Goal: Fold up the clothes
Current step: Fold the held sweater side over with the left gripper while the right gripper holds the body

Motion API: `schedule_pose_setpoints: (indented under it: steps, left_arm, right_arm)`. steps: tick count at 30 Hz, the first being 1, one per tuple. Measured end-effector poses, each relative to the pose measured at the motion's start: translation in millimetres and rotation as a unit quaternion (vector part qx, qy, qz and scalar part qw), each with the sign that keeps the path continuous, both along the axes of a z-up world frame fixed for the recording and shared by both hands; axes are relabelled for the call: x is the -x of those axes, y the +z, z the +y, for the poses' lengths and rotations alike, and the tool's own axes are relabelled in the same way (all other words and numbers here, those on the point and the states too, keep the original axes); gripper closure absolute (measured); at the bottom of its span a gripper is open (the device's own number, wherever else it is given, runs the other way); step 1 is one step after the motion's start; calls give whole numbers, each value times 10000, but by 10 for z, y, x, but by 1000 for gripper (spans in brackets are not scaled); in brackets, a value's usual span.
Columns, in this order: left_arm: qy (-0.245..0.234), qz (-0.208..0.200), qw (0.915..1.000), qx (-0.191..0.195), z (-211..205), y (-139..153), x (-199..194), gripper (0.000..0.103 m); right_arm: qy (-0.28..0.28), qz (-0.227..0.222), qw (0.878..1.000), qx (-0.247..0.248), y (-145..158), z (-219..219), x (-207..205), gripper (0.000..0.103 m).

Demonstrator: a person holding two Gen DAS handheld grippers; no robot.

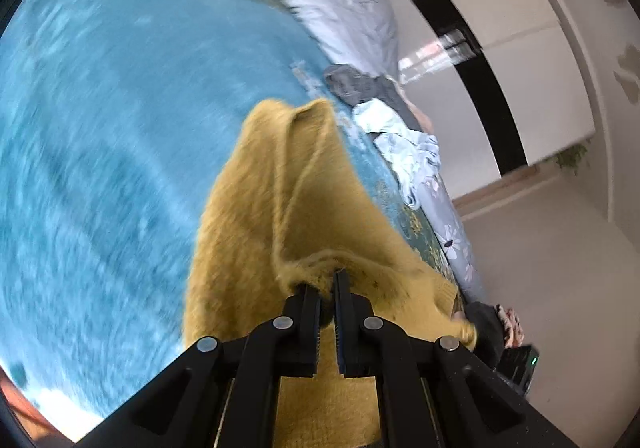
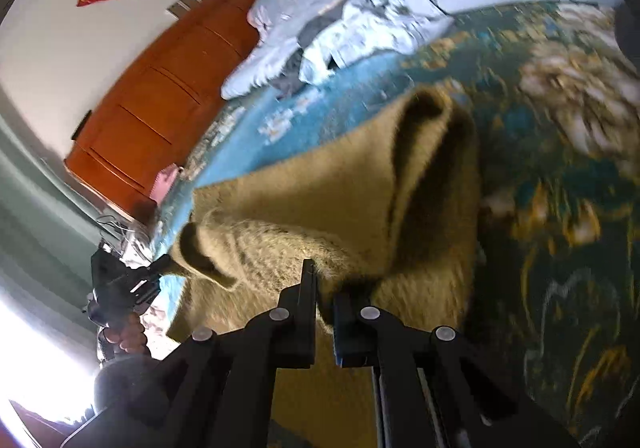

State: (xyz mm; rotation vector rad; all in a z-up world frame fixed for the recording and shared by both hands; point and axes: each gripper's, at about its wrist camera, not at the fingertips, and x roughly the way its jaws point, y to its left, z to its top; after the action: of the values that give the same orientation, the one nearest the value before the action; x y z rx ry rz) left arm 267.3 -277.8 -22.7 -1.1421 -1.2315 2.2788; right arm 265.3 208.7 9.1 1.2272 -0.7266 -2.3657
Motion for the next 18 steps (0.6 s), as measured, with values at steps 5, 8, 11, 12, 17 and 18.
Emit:
schedule_pose_setpoints:
  steps: [5,8,11,12,17,18]
  left_arm:
    - [108,-252,9994,-214,-43,-181,-131,92]
    - [206,-397,9981,-434,-96,-253,-233,87]
    - [162,-568,9968,-533,-94,-292,-328,71]
    - [140,-629,9964,-560,-90,-304,-359,70]
    - [-168,-766,9925,-935,64,-334,-426,65]
    - [-237,-764,9921,-967,109,-321,-415,64]
  right_arm:
    - [0,-221,9995,-231,-87,-34,-103,94]
    - [-27,-288,9992,-273,-100,-32,-163,88]
    - [-148,-419,9987,-234,-117,38,-228,77]
    - [-201,-460,9985,-215,-123,72,-265,71]
    - [-423,-647,9964,339,-146,232,-446,68]
    - [-383,-666,9956,538,-150,226,-461,68]
